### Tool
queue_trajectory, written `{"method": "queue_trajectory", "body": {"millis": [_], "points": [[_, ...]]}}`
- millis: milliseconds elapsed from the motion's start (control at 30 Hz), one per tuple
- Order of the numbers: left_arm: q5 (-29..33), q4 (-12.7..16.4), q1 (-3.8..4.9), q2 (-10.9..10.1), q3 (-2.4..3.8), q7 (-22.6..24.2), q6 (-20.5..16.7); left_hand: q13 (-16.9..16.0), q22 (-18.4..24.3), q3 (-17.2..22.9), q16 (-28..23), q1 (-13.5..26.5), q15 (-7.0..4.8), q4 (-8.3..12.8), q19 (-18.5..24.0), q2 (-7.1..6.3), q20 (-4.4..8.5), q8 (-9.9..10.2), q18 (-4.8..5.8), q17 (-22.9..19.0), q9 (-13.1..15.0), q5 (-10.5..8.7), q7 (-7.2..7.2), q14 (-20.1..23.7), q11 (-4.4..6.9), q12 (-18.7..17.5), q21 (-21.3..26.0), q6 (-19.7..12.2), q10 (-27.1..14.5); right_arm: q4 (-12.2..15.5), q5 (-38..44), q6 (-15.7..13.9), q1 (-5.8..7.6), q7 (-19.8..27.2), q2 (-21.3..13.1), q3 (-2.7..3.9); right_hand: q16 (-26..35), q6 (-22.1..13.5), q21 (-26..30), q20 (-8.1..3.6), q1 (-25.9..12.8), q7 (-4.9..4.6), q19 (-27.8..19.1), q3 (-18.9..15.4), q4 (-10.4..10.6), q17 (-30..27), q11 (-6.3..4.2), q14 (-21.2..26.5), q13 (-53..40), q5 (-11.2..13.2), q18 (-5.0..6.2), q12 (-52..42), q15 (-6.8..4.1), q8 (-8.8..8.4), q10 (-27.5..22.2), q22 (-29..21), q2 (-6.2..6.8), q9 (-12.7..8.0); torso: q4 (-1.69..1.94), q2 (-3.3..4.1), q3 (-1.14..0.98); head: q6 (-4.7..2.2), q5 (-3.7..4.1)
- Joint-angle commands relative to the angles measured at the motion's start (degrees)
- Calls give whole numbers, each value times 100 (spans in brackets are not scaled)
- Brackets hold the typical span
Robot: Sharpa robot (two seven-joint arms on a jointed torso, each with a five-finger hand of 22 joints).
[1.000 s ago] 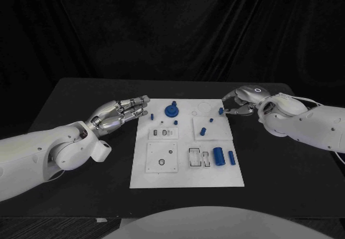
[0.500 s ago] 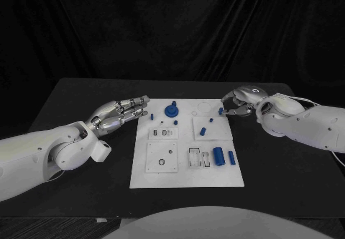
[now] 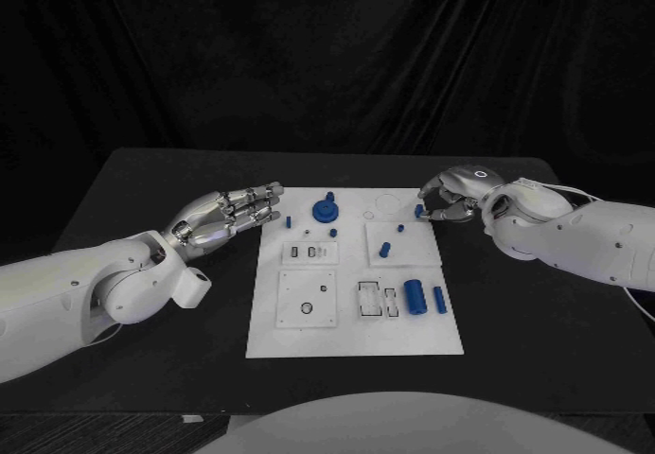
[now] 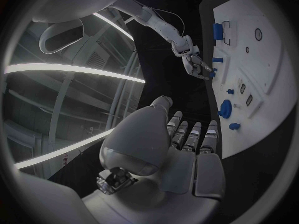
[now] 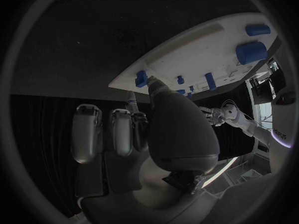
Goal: Assemble the parts on the task board
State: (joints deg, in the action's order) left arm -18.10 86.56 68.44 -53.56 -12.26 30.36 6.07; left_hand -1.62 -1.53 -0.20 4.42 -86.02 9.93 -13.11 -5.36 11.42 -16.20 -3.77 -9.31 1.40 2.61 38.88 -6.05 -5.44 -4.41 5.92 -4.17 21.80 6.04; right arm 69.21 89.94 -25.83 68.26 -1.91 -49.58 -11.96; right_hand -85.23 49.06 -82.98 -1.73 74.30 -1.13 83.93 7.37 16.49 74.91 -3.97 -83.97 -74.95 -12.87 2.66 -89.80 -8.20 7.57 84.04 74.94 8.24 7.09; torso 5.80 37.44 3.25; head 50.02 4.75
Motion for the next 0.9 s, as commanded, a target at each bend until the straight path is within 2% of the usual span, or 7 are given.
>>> {"method": "queue_trajectory", "body": {"millis": [33, 333, 900], "points": [[6, 6, -11, 12, 6, 51, 85, 6, 6, 36, -3, -6, -2, 13, 36, -60, 7, 20, -95, -2, -5, 8, -16, 29, 6, -32, 34, -38, -32, -22, 16, 79, -17, -132, 12, 2, -31, 61, -2, 41, 83, -2, 324, 25, -19, 800, 39, -485, -1505, -45, -81, -20, 41, 33, 596, 1258, -8, 13, 0, -1, 2, -2, -1], [6, -1, -15, 12, 6, 33, 113, 6, 6, 36, -3, -6, -2, 13, 36, -60, 7, 20, -95, -2, -5, 8, -16, 29, 6, -32, 34, -38, -32, -44, 16, 71, -40, -142, 39, 2, -31, 92, 10, 55, 241, -12, 319, 47, -76, 788, 52, -481, -1505, -92, -78, -20, 53, 101, 596, 1254, -6, 66, -2, -1, 0, -2, 5], [6, -8, -20, 20, 6, -29, 172, 5, 8, 59, 0, 5, 7, 20, 40, -66, 5, 22, -93, -1, -6, 5, -17, 27, 4, -30, 38, -49, -32, -102, 16, 39, -95, -180, 127, 2, -26, 117, 26, 58, 357, 10, 312, 45, -107, 772, 40, -477, -1505, -8, -74, -20, 50, 165, 596, 1249, -1, 118, 0, 0, 1, -2, -33]]}}
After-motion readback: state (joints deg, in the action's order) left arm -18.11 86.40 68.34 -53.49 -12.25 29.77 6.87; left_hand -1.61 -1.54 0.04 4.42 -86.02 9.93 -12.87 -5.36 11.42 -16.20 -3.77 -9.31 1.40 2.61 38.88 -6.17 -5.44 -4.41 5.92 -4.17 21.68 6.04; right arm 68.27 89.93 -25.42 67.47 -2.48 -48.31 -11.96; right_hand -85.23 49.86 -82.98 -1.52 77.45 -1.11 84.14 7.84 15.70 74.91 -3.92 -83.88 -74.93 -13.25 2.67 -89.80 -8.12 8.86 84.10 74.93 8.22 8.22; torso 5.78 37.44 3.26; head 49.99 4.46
